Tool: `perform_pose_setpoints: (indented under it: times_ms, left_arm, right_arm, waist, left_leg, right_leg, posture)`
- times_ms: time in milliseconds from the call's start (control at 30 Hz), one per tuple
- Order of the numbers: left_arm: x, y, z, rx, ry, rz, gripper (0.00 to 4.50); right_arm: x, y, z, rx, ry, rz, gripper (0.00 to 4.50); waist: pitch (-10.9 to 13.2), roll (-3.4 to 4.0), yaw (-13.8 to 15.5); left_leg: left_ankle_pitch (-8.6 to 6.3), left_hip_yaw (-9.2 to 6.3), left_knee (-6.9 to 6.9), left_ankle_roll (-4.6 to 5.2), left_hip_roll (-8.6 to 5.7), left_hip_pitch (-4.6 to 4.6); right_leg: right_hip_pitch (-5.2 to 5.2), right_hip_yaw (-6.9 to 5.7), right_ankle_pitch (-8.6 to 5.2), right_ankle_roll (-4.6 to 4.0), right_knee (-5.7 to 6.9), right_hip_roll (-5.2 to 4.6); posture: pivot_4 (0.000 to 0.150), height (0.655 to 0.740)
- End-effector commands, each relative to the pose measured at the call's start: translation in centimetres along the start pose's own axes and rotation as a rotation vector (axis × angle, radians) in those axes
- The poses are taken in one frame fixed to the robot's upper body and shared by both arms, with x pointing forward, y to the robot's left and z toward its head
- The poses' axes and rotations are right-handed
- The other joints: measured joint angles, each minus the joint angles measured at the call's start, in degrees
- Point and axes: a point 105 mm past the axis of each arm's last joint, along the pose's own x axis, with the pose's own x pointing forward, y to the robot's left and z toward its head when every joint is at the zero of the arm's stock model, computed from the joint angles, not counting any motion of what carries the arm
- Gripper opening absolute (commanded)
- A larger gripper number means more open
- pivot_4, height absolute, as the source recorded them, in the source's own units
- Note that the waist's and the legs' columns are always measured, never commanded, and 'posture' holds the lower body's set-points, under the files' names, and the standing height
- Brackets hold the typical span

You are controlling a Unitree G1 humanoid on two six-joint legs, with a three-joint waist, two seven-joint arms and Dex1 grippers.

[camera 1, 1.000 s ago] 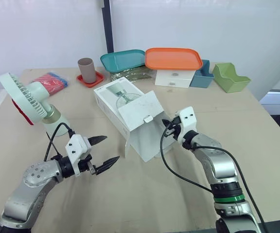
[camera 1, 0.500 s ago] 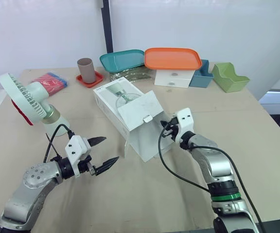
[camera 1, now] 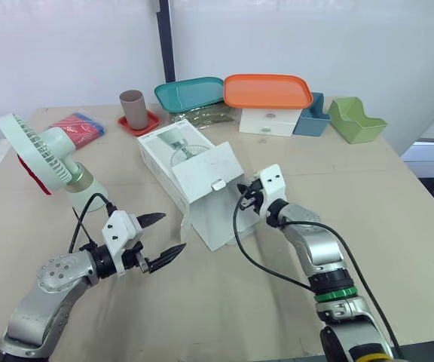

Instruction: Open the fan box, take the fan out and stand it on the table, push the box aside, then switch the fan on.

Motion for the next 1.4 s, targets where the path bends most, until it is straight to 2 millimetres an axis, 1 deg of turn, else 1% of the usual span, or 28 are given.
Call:
perform_pose_setpoints:
  times_ms: [33,100,267,500,667,733,933,1067,1133,1233,1400]
  left_arm:
    - [0.1,-0.3,1.0,0.034,-0.027,-0.007,4.5]
    - [0.1,-0.3,1.0,0.035,-0.026,-0.007,4.5]
    - [0.1,-0.3,1.0,0.034,-0.024,-0.004,4.5]
    - [0.2,-0.2,0.8,0.032,-0.021,-0.005,4.5]
    - [0.3,-0.2,0.8,0.03,-0.02,-0.01,4.5]
    - [0.3,-0.2,0.8,0.03,-0.02,-0.014,4.5]
    - [0.3,-0.2,0.7,0.027,-0.016,-0.02,4.5]
    - [0.3,-0.2,0.6,0.025,-0.014,-0.023,4.5]
    - [0.4,-0.2,0.8,0.023,-0.019,-0.025,4.5]
    - [0.5,-0.2,0.9,0.024,-0.024,-0.029,4.5]
    - [0.5,-0.2,0.9,0.026,-0.024,-0.039,4.5]
  right_arm:
    - [0.2,0.0,1.4,-0.002,-0.064,0.002,0.17]
    - [0.1,-0.3,1.3,0.017,-0.067,-0.013,0.17]
    - [-0.5,-2.0,0.8,0.079,-0.053,-0.104,0.17]
    - [-2.5,-5.3,-0.2,0.136,-0.022,-0.274,0.17]
    - [-3.6,-6.5,-0.8,0.137,-0.007,-0.325,0.17]
    - [-4.6,-7.7,-1.1,0.135,0.003,-0.384,0.17]
    - [-6.9,-10.4,-1.6,0.152,0.021,-0.519,0.17]
    - [-9.3,-12.4,-2.0,0.131,0.044,-0.628,0.17]
    - [-11.0,-13.3,-2.5,0.132,0.063,-0.693,0.17]
    - [-12.7,-13.7,-2.6,0.13,0.076,-0.751,0.17]
    - [-14.6,-14.1,-2.7,0.16,0.09,-0.852,0.17]
  waist:
    - [0.0,0.0,0.0]
    - [0.0,0.0,0.0]
    - [0.0,0.01,0.0]
    - [0.0,0.01,0.1]
    - [0.0,0.04,0.0]
    - [0.0,0.07,0.0]
    - [0.0,0.11,0.1]
    - [0.0,0.13,0.1]
    - [0.0,0.16,0.1]
    - [0.0,0.19,0.1]
    - [0.0,0.27,0.0]
  left_leg:
    - [0.0,0.0,0.0,0.0,0.0,0.0]
    - [0.0,0.0,0.0,0.0,0.0,0.0]
    - [0.0,-0.01,0.0,0.0,-0.01,0.0]
    - [0.0,-0.01,0.0,0.0,-0.01,-0.01]
    - [0.0,0.01,0.0,0.01,0.0,0.0]
    - [-0.01,0.02,0.0,0.02,0.0,0.0]
    - [-0.01,0.03,0.0,0.02,-0.01,0.0]
    - [-0.02,0.04,0.0,0.03,-0.01,-0.01]
    - [-0.01,0.05,0.01,0.03,-0.01,-0.01]
    - [-0.02,0.05,0.01,0.04,-0.01,-0.01]
    - [-0.05,0.17,0.01,0.1,0.03,0.05]
  right_leg:
    - [0.0,0.0,0.0,0.0,0.0,0.0]
    - [0.0,0.0,0.0,0.0,0.0,0.0]
    - [0.0,0.0,0.0,0.0,0.0,0.0]
    - [0.0,0.01,0.0,0.0,0.0,-0.01]
    - [0.0,0.02,0.0,0.0,0.01,0.0]
    - [0.0,0.02,0.0,0.0,0.01,0.01]
    - [0.01,0.04,0.0,0.0,0.01,0.01]
    - [0.01,0.05,0.0,0.0,0.01,0.01]
    - [0.02,0.06,0.0,0.0,0.01,0.01]
    - [0.03,0.06,0.0,0.0,0.01,0.01]
    - [0.03,0.17,0.0,0.01,0.02,0.07]
  posture:
    - [0.15,0.74]
    - [0.15,0.74]
    - [0.15,0.74]
    - [0.15,0.74]
    - [0.15,0.74]
    - [0.15,0.74]
    - [0.15,0.74]
    - [0.15,0.74]
    - [0.15,0.74]
    - [0.15,0.74]
    - [0.15,0.74]
